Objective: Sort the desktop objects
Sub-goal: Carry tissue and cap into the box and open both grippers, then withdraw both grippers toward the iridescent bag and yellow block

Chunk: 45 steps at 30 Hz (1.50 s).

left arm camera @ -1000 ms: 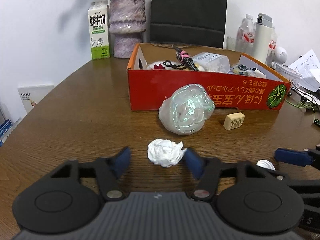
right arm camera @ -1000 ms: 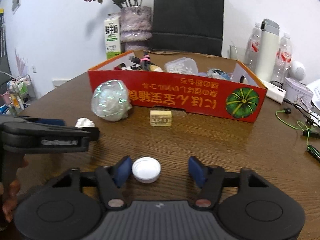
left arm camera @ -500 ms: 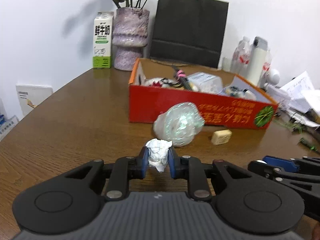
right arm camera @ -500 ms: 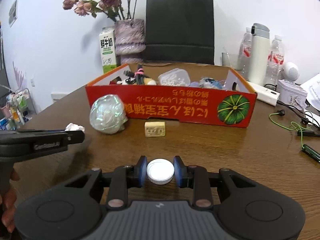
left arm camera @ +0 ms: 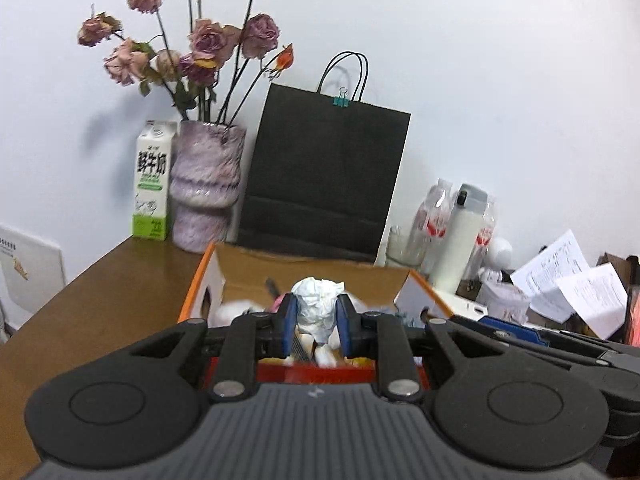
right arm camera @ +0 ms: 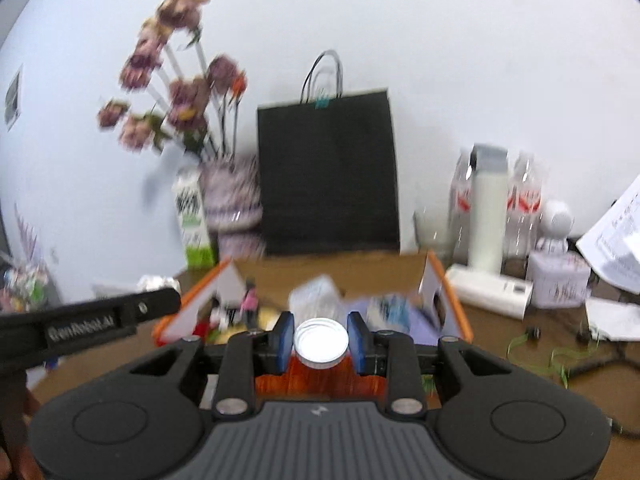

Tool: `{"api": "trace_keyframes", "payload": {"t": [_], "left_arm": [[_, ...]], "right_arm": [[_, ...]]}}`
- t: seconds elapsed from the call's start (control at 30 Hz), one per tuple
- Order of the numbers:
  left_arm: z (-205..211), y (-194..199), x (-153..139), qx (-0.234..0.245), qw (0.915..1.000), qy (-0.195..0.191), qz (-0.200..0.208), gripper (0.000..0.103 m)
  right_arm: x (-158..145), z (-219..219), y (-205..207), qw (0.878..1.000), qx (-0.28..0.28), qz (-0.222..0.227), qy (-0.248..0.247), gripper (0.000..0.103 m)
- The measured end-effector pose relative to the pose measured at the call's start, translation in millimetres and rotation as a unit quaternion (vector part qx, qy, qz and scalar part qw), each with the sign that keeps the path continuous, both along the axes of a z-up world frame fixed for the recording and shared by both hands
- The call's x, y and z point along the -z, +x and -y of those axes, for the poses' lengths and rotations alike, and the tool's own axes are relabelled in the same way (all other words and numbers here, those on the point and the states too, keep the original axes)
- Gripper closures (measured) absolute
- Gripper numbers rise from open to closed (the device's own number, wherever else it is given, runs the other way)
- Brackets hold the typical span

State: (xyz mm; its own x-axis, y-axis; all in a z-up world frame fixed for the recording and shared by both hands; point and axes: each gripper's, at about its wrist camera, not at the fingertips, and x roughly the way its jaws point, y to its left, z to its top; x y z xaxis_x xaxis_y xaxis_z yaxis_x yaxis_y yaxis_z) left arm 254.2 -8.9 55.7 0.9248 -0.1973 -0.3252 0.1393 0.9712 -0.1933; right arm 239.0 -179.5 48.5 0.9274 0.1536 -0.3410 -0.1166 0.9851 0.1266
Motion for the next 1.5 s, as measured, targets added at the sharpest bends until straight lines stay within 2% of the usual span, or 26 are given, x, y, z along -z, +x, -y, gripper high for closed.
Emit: {"api": "trace_keyframes", "payload": {"t": [0.17,0.3,0.57,0.67,0.8,0.9,0.93,0.97,1.03,1.1,1.2,1.23,1.27,1.3,1.33,1.37,1.43,1.5], "left_arm": [[14,39,5,-0.007,0.9999,0.009,-0.007,0.082],[15,64,13,-0.009,0.9998,-0.010,-0.015,0.082],[19,108,40,-0.009,0.9980,0.013,-0.061,0.082],[16,115,49,-0.014,0.9967,0.020,-0.077,0.082],[19,115,52,-0.014,0.9961,0.039,-0.078,0.080],[24,114,54,-0.015,0.9950,0.054,-0.082,0.071],[25,114,54,-0.013,0.9948,0.056,-0.084,0.066],[25,114,54,-0.008,0.9948,0.055,-0.085,0.060],[25,113,54,-0.011,0.9948,0.053,-0.086,0.055],[26,113,54,-0.008,0.9948,0.054,-0.086,0.049],[25,111,50,-0.007,0.9950,0.049,-0.087,0.026],[24,110,48,-0.007,0.9952,0.046,-0.086,0.010],[22,109,46,-0.013,0.9954,0.043,-0.084,0.000],[19,108,43,-0.014,0.9959,0.037,-0.081,0.000],[17,107,41,-0.009,0.9962,0.027,-0.082,0.000],[14,107,40,-0.002,0.9960,0.014,-0.088,0.000],[11,107,38,0.004,0.9952,-0.003,-0.097,0.000],[11,106,37,0.003,0.9953,-0.004,-0.097,0.000]], "right_arm": [[5,7,35,1.000,0.011,-0.003,0.013,0.076],[14,11,71,1.000,0.018,-0.015,0.014,0.076],[46,11,127,0.998,0.024,-0.061,-0.006,0.076],[57,10,134,0.996,0.022,-0.083,-0.015,0.076],[62,10,134,0.995,0.021,-0.091,-0.020,0.076],[63,9,134,0.995,0.011,-0.099,-0.024,0.075],[63,8,134,0.994,0.011,-0.101,-0.024,0.071],[63,8,134,0.994,0.013,-0.104,-0.025,0.058],[61,9,133,0.994,0.022,-0.101,-0.026,0.040],[59,13,132,0.994,0.033,-0.099,-0.029,0.035],[56,24,131,0.994,0.050,-0.101,-0.012,0.027],[55,29,131,0.993,0.055,-0.102,-0.005,0.025],[54,34,131,0.993,0.059,-0.103,0.003,0.020],[53,39,130,0.992,0.063,-0.104,0.014,0.015],[52,44,130,0.992,0.061,-0.104,0.026,0.004],[51,49,129,0.992,0.060,-0.105,0.038,0.000],[48,54,128,0.992,0.050,-0.104,0.058,0.000],[45,54,126,0.992,0.049,-0.101,0.058,0.000]]}}
